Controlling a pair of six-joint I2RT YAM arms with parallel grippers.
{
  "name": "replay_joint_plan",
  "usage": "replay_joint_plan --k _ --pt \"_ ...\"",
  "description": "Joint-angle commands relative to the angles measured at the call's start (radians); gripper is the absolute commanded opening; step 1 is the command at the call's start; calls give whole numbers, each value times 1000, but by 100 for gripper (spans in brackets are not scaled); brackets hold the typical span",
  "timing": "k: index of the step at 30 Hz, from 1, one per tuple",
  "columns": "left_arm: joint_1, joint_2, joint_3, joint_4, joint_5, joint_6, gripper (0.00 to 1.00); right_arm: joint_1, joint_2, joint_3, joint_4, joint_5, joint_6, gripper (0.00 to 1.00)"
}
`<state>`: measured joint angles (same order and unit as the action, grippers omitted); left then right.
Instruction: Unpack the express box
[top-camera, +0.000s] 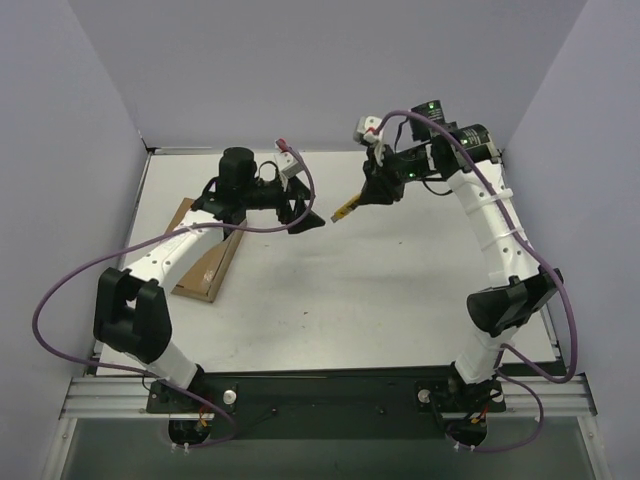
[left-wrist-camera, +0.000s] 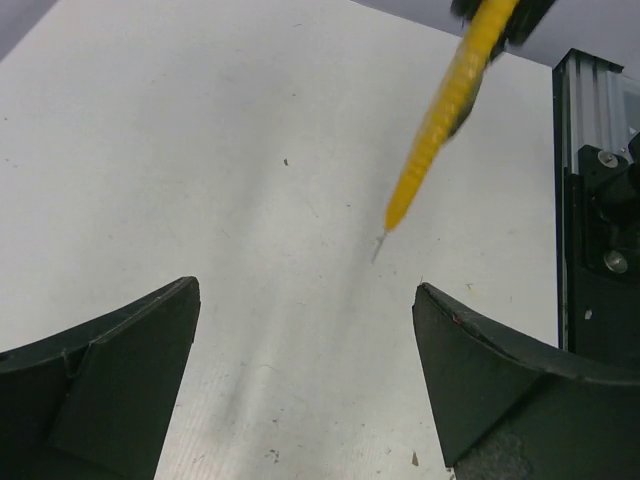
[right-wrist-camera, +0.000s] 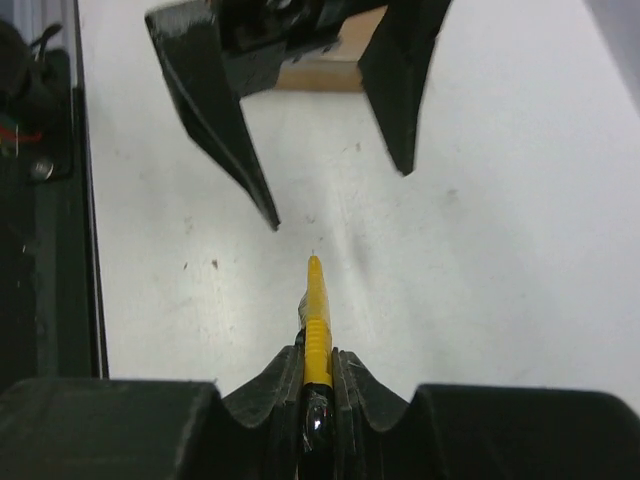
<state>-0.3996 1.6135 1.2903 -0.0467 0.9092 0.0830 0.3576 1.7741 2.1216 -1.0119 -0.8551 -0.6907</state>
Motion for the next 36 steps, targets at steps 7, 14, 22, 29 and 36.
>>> replay_joint_plan --k 7,14,22,29,36 --pt "-56 -27 96 -183 65 255 82 130 -58 -98 -186 160 -268 0" --pt "-56 23 106 -150 148 212 71 129 -44 -52 -129 160 -170 0" --pt "-59 52 109 -108 166 172 70 126 -16 8 -64 108 -52 0" --pt "-68 69 103 -55 189 129 60 126 -5 14 -33 68 23 0" --pt "-77 98 135 -53 209 124 28 126 5 18 -1 45 71 0"
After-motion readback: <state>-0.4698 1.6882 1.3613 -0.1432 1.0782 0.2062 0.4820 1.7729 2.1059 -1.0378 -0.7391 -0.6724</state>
